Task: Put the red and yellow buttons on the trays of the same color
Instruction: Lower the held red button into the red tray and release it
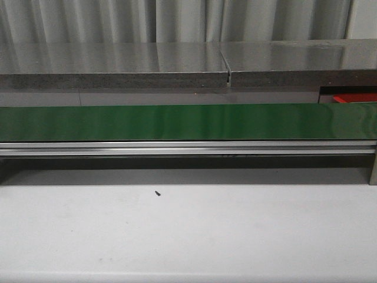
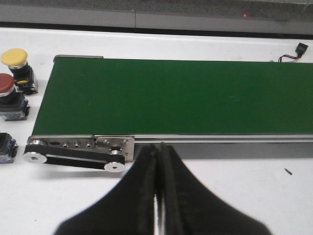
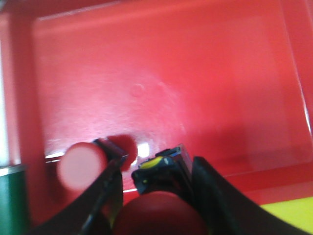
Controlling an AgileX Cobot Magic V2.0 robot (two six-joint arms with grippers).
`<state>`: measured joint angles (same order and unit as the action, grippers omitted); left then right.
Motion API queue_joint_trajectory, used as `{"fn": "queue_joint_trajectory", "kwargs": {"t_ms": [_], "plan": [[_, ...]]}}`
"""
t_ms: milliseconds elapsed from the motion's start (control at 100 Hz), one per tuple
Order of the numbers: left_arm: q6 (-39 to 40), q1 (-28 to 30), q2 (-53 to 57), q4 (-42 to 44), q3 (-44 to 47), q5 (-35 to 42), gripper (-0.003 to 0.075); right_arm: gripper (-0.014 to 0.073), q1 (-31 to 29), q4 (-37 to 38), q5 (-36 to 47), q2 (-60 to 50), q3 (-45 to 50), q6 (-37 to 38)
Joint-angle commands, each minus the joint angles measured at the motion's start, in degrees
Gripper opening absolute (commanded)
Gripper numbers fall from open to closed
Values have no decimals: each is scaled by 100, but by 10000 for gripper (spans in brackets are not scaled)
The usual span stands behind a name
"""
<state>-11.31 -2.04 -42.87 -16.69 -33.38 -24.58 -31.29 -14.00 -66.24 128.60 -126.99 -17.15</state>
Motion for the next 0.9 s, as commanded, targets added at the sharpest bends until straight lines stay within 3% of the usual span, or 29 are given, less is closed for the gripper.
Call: {"fn": "queue_joint_trajectory", "kwargs": {"t_ms": [0, 570, 660, 810, 890], "plan": [[44, -53, 24, -103, -150, 408, -19, 92, -32, -150, 336, -95, -188, -62], [44, -53, 24, -103, -150, 408, -19, 106, -32, -356, 580, 574, -188, -62], [44, -53, 24, -103, -150, 408, -19, 220, -32, -356, 567, 566, -188, -62], [44, -53, 24, -103, -150, 408, -19, 547, -42, -293, 586, 475, -188, -62], [44, -53, 24, -103, -150, 408, -19, 635, -42, -277, 694, 367, -188, -62]]}}
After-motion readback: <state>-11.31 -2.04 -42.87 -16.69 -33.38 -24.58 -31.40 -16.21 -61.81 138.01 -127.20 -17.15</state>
